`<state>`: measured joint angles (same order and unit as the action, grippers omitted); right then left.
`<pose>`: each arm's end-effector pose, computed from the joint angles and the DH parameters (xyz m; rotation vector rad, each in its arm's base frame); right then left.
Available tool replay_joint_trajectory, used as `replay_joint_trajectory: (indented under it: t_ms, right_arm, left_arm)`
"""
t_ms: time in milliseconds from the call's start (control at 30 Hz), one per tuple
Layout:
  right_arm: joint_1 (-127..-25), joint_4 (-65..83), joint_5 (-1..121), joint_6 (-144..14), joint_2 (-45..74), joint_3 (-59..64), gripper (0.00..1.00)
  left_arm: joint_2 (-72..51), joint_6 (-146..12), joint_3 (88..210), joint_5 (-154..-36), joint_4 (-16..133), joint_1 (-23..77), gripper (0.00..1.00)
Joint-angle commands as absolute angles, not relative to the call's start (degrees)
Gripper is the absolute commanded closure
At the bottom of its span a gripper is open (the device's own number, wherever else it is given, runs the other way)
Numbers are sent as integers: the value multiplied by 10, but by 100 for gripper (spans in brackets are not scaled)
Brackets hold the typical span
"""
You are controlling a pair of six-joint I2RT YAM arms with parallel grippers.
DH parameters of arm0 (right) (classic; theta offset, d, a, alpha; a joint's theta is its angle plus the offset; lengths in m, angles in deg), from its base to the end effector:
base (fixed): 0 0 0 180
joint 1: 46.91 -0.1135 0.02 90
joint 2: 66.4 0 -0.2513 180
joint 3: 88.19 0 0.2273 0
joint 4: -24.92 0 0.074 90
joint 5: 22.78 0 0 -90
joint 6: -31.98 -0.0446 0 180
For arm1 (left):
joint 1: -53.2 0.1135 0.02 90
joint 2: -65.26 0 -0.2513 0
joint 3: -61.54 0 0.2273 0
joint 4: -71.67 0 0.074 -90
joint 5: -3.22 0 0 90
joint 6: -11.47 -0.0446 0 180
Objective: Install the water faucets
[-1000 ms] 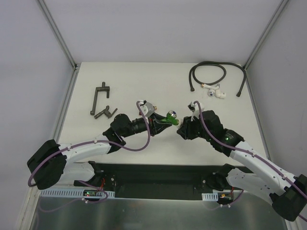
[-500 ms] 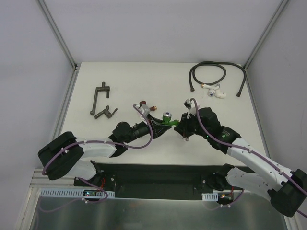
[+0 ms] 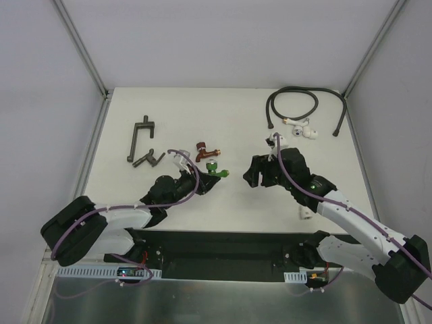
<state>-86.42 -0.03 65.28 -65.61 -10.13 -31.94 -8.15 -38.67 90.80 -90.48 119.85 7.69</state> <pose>0.1651 0.1381 0.2724 -0.5851 1.9656 0.5541 0.1588 -0.1658 0.2043 0.1369 1.6272 -1.2259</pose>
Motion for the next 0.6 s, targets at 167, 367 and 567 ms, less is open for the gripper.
replay_joint_trajectory:
  t_ms: [167, 367, 567]
  right_arm:
    - [-737, -174, 763, -722, -181, -337, 4]
    - [-652, -296, 845, -758, -175, -319, 4]
    - [-509, -319, 736, -784, -127, -354, 1]
  left_arm:
    - [114, -392, 937, -813, 937, 88, 100]
    - [199, -392, 969, -820, 784, 114, 100]
    - [232, -369, 953, -896, 764, 149, 100]
